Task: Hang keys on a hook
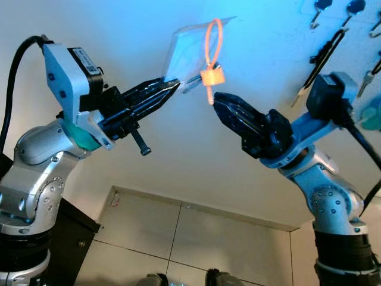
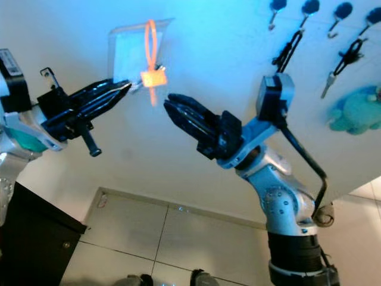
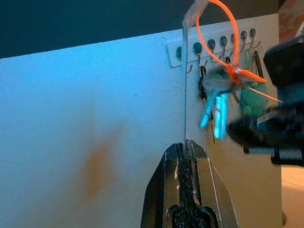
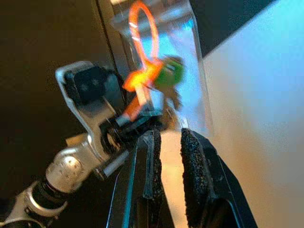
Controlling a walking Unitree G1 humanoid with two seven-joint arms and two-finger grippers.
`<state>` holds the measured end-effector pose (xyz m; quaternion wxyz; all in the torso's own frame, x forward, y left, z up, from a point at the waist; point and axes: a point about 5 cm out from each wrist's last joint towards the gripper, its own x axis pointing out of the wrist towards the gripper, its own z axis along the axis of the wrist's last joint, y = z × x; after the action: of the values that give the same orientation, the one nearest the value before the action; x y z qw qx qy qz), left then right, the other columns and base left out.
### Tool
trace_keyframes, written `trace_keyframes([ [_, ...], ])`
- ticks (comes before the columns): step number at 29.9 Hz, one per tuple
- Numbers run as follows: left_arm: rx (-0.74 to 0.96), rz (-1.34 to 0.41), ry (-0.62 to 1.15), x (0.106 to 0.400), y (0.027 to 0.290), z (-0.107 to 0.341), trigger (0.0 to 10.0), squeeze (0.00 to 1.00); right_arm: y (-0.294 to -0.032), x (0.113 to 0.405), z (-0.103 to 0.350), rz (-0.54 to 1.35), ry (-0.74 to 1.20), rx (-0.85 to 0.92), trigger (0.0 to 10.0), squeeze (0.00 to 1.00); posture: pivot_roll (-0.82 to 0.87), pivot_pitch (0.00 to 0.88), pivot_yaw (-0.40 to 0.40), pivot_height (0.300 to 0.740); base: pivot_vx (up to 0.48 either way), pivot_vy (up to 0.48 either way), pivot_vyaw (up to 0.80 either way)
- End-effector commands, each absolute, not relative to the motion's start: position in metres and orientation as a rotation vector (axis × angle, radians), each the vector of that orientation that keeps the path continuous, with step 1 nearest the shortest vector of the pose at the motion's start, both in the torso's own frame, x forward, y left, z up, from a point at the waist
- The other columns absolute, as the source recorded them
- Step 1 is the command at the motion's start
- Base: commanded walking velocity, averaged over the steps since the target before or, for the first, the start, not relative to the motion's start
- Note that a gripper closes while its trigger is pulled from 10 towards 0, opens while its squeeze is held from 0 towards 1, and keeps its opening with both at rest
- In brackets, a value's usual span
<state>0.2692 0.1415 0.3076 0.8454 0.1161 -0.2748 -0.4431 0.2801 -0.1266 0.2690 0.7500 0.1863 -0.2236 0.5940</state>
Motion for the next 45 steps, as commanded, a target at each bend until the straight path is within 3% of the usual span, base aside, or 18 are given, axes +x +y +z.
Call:
trace_keyframes([
  [1, 0.265, -0.969, -0.584, 0.266, 0.138, 0.31, 0.0, 0.0, -0.132, 0.276, 0.282, 1.31, -0.556, 0.415, 10.0, 0.0, -0.02, 0.139, 0.051, 0.74, 0.0, 0.0, 0.0],
  [7, 0.253, -0.996, -0.575, 0.264, 0.131, 0.307, 0.0, 0.0, -0.132, 0.268, 0.305, 1.353, -0.656, 0.423, 10.0, 0.0, -0.02, 0.143, 0.051, 0.74, 0.0, 0.0, 0.0],
  [18, 0.241, -1.008, -0.575, 0.262, 0.127, 0.306, 0.0, 0.0, -0.13, 0.269, 0.309, 1.331, -0.642, 0.362, 10.0, 0.0, -0.02, 0.145, 0.051, 0.74, 0.0, 0.0, 0.0],
  [19, 0.241, -1.008, -0.575, 0.262, 0.127, 0.306, 0.0, 0.0, -0.131, 0.269, 0.309, 1.328, -0.632, 0.369, 10.0, 0.1, -0.02, 0.143, 0.051, 0.74, 0.0, 0.0, 0.0],
  [21, 0.241, -1.008, -0.575, 0.262, 0.127, 0.306, 0.0, 0.0, -0.131, 0.269, 0.309, 1.328, -0.632, 0.369, 10.0, 0.1, -0.02, 0.143, 0.051, 0.74, 0.0, 0.0, 0.0],
  [22, 0.241, -1.009, -0.574, 0.262, 0.127, 0.306, 0.0, 0.0, -0.131, 0.27, 0.308, 1.324, -0.62, 0.371, 10.0, 1.0, -0.02, 0.144, 0.051, 0.74, 0.0, 0.0, 0.0],
  [30, 0.243, -1.007, -0.57, 0.263, 0.126, 0.304, 0.0, 0.0, -0.139, 0.262, 0.292, 1.356, -0.517, 0.297, 10.0, 1.0, -0.02, 0.14, 0.048, 0.74, 0.0, 0.0, 0.0],
  [35, 0.24, -1.01, -0.568, 0.264, 0.126, 0.303, 0.0, 0.0, -0.152, 0.25, 0.297, 1.4, -0.554, 0.29, 10.0, 1.0, -0.03, 0.13, 0.049, 0.74, 0.0, 0.0, 0.0],
  [45, 0.237, -1.019, -0.566, 0.265, 0.124, 0.301, 0.0, 0.0, -0.154, 0.244, 0.306, 1.411, -0.588, 0.226, 10.0, 1.0, -0.02, 0.122, 0.05, 0.74, 0.0, 0.0, 0.0],
])
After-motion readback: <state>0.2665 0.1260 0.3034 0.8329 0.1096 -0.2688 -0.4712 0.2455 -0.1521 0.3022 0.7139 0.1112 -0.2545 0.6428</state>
